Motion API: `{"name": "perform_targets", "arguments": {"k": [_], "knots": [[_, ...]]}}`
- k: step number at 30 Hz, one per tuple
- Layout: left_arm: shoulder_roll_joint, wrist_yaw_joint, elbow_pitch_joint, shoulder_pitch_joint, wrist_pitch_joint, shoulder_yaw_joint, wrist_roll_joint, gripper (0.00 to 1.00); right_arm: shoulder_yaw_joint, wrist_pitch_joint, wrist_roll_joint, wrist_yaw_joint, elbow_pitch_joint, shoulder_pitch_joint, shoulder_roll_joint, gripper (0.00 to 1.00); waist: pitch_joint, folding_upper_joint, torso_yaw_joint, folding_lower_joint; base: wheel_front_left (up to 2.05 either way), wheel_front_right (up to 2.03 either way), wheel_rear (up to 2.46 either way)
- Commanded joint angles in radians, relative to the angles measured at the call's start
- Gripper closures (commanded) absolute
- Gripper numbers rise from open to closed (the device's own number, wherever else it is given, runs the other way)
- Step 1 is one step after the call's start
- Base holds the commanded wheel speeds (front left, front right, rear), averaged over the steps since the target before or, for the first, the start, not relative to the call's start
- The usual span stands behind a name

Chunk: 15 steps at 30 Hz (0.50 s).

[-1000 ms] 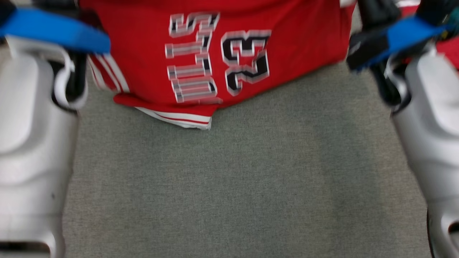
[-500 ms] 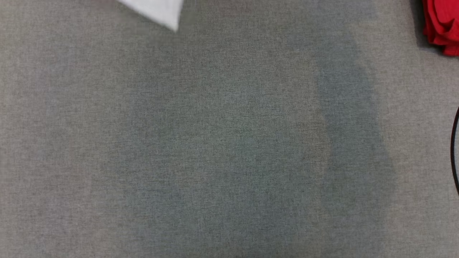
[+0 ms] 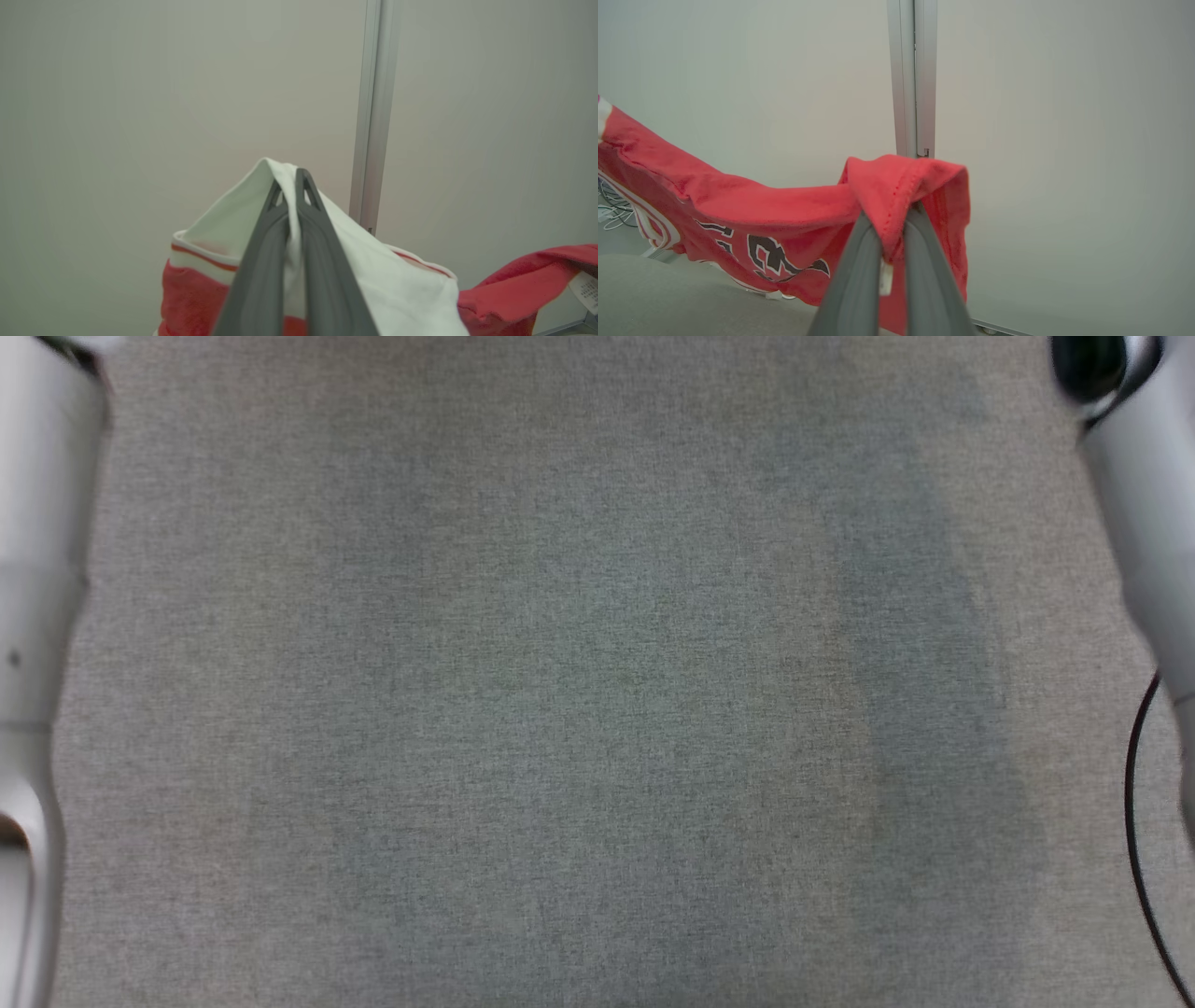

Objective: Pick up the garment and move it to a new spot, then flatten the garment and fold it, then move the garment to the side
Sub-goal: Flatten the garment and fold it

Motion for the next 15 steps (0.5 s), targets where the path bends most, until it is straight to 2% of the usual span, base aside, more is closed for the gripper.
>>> {"name": "perform_targets", "arguments": {"k": [1, 8, 15], "knots": [[0.003, -0.002, -0.012, 0.034, -0.003, 0.0, -0.005, 1.0, 0.005, -0.005, 0.007, 0.0, -0.01, 0.032, -0.003, 1.0, -0.005, 0.0, 0.0, -0.0001, 0.0, 0.0, 0.0], [0.021, 0.003, -0.196, 0.4, -0.004, 0.086, 0.036, 1.0, 0.034, -0.009, 0.042, 0.0, -0.166, 0.329, -0.04, 1.0, -0.057, 0.0, -0.001, -0.0001, 0.0, 0.0, 0.0], [-0.031, 0.023, -0.369, 0.802, -0.004, 0.234, 0.078, 1.0, 0.01, -0.009, 0.05, 0.0, -0.322, 0.644, -0.052, 1.0, -0.132, 0.0, 0.001, -0.0001, 0.0, 0.0, 0.0]]}}
